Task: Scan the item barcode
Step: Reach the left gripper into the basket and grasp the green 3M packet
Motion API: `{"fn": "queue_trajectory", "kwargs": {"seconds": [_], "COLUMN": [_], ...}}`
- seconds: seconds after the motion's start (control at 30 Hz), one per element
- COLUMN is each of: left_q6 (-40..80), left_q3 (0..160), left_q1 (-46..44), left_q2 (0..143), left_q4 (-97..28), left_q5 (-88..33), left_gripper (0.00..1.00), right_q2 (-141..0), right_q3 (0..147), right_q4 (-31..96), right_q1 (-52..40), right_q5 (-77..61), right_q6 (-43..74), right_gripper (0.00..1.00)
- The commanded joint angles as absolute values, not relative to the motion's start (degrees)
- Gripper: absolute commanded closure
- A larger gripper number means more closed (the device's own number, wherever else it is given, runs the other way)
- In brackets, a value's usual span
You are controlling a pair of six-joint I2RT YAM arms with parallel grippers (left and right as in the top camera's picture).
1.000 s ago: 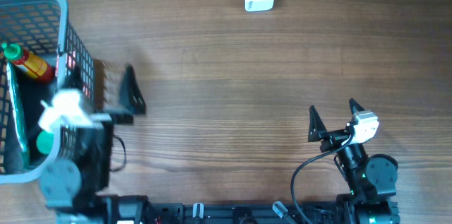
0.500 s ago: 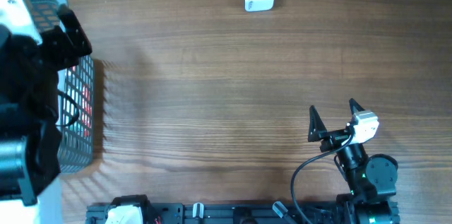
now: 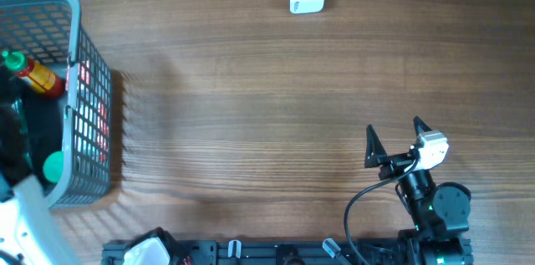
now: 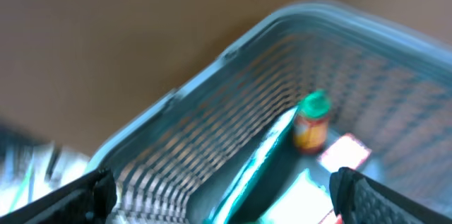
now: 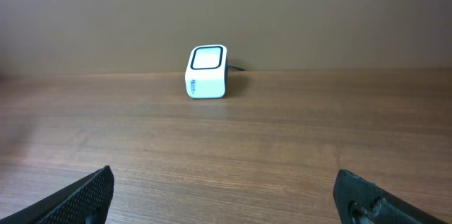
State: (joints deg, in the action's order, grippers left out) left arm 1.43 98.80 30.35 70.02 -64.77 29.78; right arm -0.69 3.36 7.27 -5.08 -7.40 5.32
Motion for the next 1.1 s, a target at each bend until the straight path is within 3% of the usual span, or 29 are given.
{"fn": "queue_trajectory", "kwargs": {"seconds": [0.0, 0.07, 0.17, 0.63, 1.07], "left_q6": [4.0, 3.9, 3.8, -6.6, -6.9], "left_q3": [99.2, 99.2, 99.2, 99.2, 99.2], "left_q1": [44.4, 49.3, 52.2, 46.8, 46.3], "left_q2": [74.9, 78.3, 83.6, 102.5, 114.6], "left_q4": [-67.0, -67.6, -69.8, -70.1, -69.2], "left_q5": [12.9, 3.1, -1.1, -1.1, 1.8], "left_gripper": [0.00, 0.00, 0.00, 0.00, 0.00], "right_q2": [-0.6, -0.6, -0.6, -0.6, -0.6], "right_q3": [3.4, 3.4, 3.4, 3.4, 3.4], "right_q4": [7.0, 7.0, 7.0, 7.0, 7.0], "right_q1": [-5.3, -5.3, -5.3, -5.3, -5.3], "right_q5": [-6.4, -6.4, -6.4, -6.4, -6.4], "right_q6": [6.2, 6.1, 6.1, 6.2, 6.2], "right_gripper": [0.00, 0.00, 0.00, 0.00, 0.00]}}
